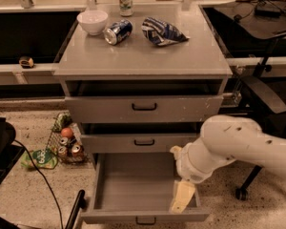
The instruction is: Close bottom drawer
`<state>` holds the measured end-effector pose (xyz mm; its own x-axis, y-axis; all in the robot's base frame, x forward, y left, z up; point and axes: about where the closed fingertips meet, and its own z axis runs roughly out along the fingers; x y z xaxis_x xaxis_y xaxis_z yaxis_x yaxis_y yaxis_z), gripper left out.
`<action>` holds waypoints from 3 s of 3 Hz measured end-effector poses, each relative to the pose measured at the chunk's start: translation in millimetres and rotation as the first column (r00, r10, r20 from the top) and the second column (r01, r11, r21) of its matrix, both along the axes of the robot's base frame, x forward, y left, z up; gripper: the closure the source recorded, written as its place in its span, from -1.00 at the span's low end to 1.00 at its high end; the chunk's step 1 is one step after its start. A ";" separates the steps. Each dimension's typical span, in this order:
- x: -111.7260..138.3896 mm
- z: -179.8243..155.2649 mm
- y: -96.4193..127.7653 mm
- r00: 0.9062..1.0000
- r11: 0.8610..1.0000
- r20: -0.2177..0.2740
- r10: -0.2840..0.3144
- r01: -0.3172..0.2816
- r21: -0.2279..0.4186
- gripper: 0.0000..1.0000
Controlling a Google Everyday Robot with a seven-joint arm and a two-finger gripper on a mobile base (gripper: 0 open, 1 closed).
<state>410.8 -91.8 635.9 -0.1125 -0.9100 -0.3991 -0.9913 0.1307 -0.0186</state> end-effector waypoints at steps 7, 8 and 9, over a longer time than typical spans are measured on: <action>-1.8 -224.0 54.7 0.990 0.961 -0.075 0.119 -0.095 0.261 -0.17; -1.8 -224.0 54.7 0.990 0.961 -0.075 0.119 -0.096 0.261 0.30; -28.1 -235.7 61.2 0.985 0.962 -0.075 0.157 -0.135 0.238 0.77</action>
Offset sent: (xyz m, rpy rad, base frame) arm -0.0015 0.0073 -0.0451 0.0357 0.0190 0.0153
